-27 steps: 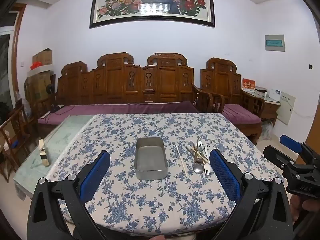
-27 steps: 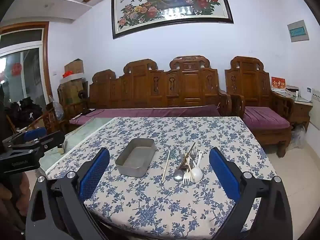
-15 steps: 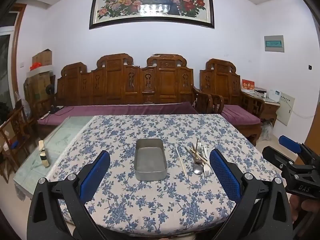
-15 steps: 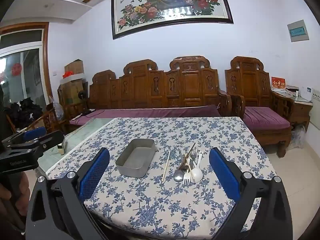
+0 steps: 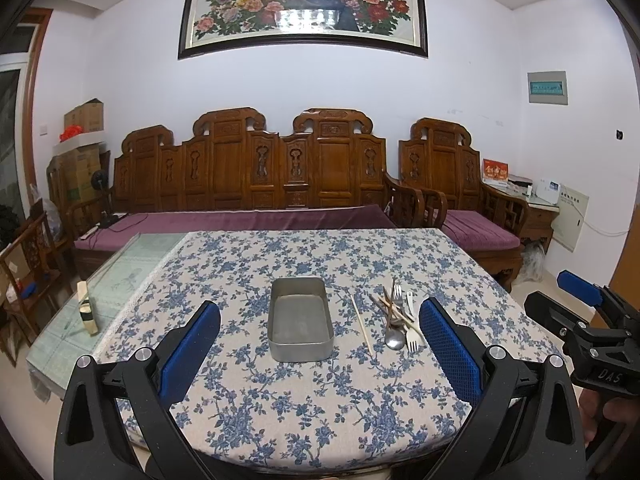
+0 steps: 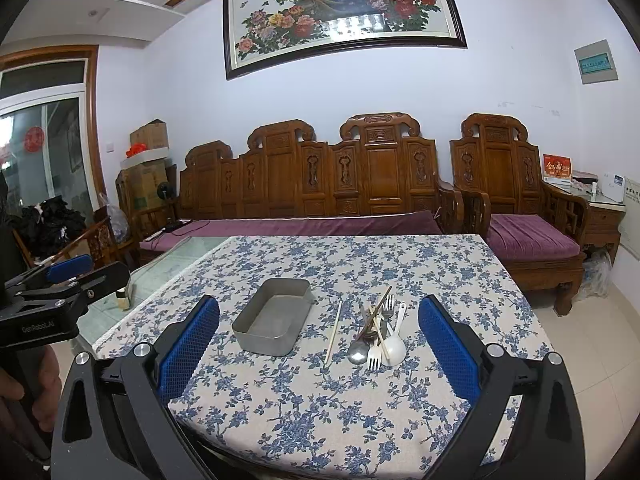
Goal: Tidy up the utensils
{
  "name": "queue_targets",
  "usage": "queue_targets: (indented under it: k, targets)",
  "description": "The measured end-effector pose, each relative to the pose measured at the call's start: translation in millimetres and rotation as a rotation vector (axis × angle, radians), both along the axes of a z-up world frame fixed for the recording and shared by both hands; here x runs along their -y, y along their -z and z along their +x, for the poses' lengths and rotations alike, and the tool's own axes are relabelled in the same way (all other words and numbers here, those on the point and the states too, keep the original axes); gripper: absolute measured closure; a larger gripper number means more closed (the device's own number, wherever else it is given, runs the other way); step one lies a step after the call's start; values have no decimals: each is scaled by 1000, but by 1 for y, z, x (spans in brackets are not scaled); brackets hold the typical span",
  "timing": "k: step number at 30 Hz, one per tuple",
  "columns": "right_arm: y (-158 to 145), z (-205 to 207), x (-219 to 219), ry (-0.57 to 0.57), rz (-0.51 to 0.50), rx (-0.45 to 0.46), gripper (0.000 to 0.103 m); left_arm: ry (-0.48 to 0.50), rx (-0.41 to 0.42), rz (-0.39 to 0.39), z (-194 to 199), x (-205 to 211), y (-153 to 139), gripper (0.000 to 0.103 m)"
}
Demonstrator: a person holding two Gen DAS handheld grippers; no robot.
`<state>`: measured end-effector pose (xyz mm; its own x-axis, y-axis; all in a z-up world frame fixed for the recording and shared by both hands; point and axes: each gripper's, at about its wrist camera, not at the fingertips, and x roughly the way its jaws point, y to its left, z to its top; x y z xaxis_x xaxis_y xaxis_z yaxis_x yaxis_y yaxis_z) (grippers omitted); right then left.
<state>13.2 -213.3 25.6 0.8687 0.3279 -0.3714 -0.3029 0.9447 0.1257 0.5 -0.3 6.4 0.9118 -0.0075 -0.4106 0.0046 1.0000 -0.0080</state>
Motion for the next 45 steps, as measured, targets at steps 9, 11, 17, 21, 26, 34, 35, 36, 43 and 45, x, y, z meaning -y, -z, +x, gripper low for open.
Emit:
queue_targets:
  k: [9,11,17,21,26,34,35,36,43,45]
  targets:
    - [0,0,0,0,2,1,3,-2,9,2,-3,2,-2,6]
    - [0,0,0,0,2,1,3,-1,11,3,-3,2,-3,6]
    - [0,-1,-1,-1,3,1,3,6,15,1,-7,5,-6,6]
    - [0,-1,-1,0,3,2,3,10,15,5,-8,7,-6,6]
    - [-4,-2,-1,0,4,3,3,12,16,4,-9,7,-7,6]
    - [-3,-2,-1,0,4,3,3,11,18,9,-10,8,-8,6]
    - [-3,-2,-1,0,4,3,3,11,19,9,-10,8,-8,6]
    - [-3,-2,-1,-1,5,2,3,11,19,12,-9,9,-8,6]
    - [-6,-4,1,-2,6,2,3,11,18,11,-9,8,-8,6]
    - [-7,-5,2,-2,6,2,3,11,18,11,-9,8,-8,6]
